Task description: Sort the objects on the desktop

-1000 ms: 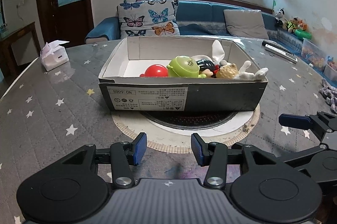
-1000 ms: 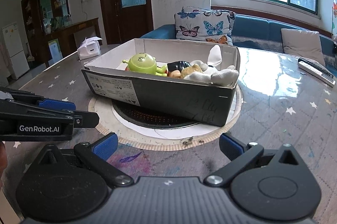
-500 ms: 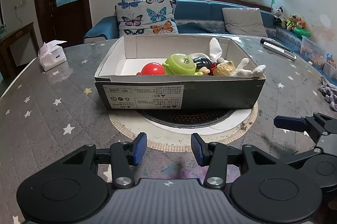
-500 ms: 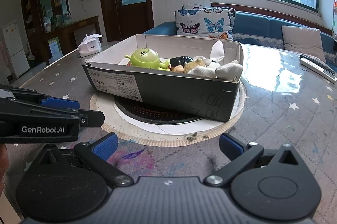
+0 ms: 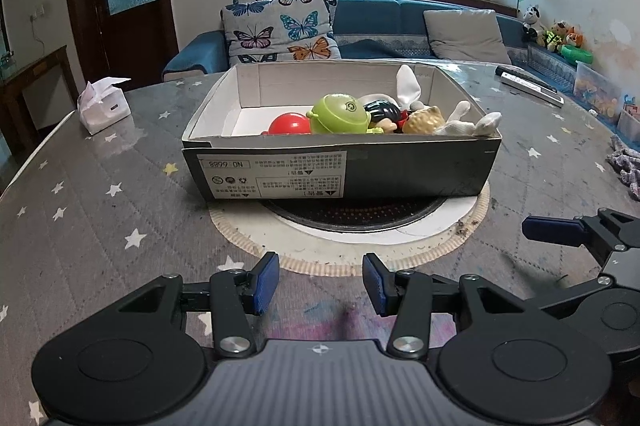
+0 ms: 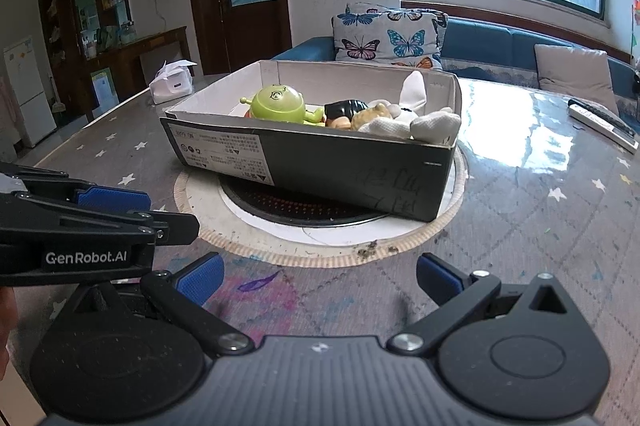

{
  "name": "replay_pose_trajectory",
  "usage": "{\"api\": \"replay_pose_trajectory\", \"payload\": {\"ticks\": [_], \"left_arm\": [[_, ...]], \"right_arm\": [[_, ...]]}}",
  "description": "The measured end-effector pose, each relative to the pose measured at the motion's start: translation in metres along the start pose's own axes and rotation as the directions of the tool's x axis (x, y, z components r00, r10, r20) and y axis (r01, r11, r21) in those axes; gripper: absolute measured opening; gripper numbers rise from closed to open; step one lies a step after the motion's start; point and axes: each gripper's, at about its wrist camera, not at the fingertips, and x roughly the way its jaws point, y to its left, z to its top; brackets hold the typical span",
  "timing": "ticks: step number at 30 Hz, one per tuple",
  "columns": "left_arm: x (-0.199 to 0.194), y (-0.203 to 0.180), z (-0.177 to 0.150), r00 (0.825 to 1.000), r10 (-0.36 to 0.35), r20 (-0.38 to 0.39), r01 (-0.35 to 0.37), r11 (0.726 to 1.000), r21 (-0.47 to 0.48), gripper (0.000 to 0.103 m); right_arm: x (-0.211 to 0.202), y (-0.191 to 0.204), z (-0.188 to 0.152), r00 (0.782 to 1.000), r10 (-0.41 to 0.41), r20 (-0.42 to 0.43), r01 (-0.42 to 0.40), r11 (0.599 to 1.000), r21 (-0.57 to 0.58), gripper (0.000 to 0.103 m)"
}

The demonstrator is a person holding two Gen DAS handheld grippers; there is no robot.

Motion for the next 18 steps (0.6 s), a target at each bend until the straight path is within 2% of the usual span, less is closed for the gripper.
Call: {"api": "replay_pose_trajectory", "payload": {"ticks": [13,18], "left_arm": [[-0.015,0.006,-0.003,1.0,-0.003,0.015,0.004,0.999,-0.045,0.048],[-0.02,0.008,-0.002,1.0,0.001,0.026,0.0,0.999,-0.034,0.048]], "right_arm": [[-0.017,0.003,0.001,0.999,-0.034,0.031,0.035,0.999,-0.024,0.103],[-0.025,0.002,0.008,0.998,-0.052,0.045,0.054,0.997,-0.063,0.103]]}}
